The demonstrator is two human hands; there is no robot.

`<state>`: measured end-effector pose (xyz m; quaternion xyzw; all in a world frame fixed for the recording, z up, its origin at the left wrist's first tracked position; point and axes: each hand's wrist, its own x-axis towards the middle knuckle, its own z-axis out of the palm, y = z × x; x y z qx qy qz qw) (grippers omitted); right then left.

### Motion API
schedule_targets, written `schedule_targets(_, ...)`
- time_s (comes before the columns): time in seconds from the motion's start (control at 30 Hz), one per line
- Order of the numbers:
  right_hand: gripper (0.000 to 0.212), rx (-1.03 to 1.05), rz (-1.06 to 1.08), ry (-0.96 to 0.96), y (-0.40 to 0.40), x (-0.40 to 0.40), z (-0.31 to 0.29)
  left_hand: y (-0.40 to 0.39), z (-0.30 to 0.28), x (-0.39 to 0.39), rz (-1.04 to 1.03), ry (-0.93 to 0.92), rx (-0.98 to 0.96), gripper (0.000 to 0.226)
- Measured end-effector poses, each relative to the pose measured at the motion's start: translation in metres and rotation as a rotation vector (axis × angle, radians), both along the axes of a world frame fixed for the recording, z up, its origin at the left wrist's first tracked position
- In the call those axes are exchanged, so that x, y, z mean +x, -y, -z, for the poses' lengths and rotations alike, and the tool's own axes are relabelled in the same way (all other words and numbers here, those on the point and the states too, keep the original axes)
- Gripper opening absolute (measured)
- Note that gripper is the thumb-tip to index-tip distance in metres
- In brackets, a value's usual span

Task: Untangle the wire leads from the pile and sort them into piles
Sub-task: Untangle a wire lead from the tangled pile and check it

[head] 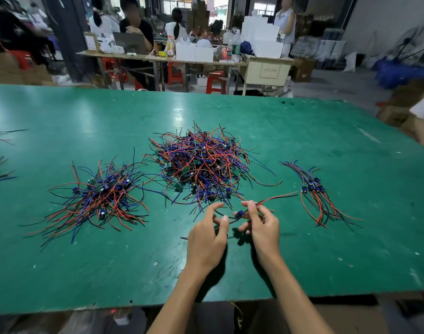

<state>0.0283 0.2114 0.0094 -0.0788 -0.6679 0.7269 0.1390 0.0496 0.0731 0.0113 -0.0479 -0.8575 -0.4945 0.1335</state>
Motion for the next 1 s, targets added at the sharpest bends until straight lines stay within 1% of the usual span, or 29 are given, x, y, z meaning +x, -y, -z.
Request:
schedule_targets(0.1, 0.020, -0.034, 0.009, 0.009, -0.002, -0.001, -0.001, 0.001, -0.001, 0.001, 0.014, -0.004, -0.078, 0.017)
schedule_targets(0.2, 0.030, -0.106, -0.061, 0.014, -0.001, 0.001, -0.003, 0.000, 0.001, 0.000, 0.008, -0.017, -0.099, 0.013)
schedule_targets(0.27, 0.033, -0.135, -0.157, 0.009, -0.002, 0.003, -0.004, 0.000, 0.002, -0.001, 0.000, -0.020, -0.057, 0.012)
schedule_targets(0.33, 0.034, -0.090, -0.244, -0.017, -0.003, 0.005, -0.004, 0.001, 0.002, -0.003, 0.008, -0.018, 0.009, 0.012)
schedule_targets(0.4, 0.040, -0.064, -0.291, -0.040, -0.004, 0.005, -0.001, 0.000, 0.001, -0.003, 0.022, -0.018, 0.061, 0.013)
schedule_targets(0.47, 0.044, -0.050, -0.283, -0.041, -0.005, 0.004, 0.000, 0.000, 0.000, -0.003, 0.033, -0.014, 0.079, 0.013)
schedule_targets(0.53, 0.044, -0.055, -0.253, -0.039, -0.005, 0.003, 0.000, 0.000, 0.001, -0.003, 0.033, -0.004, 0.058, 0.013)
schedule_targets(0.63, 0.044, -0.083, -0.228, -0.050, -0.006, 0.001, 0.002, 0.000, 0.001, -0.003, 0.010, -0.006, 0.011, 0.014)
schedule_targets(0.73, 0.043, -0.039, -0.200, -0.061, -0.006, -0.001, 0.004, 0.000, 0.001, -0.002, -0.006, -0.005, -0.039, 0.018)
schedule_targets(0.83, 0.044, 0.016, -0.151, -0.076, -0.005, -0.003, 0.007, -0.002, -0.001, -0.001, -0.038, -0.019, -0.090, 0.016)
schedule_targets(1.0, 0.046, 0.031, -0.067, -0.077, -0.008, -0.009, 0.011, -0.006, -0.005, 0.000, -0.073, -0.049, -0.214, 0.020)
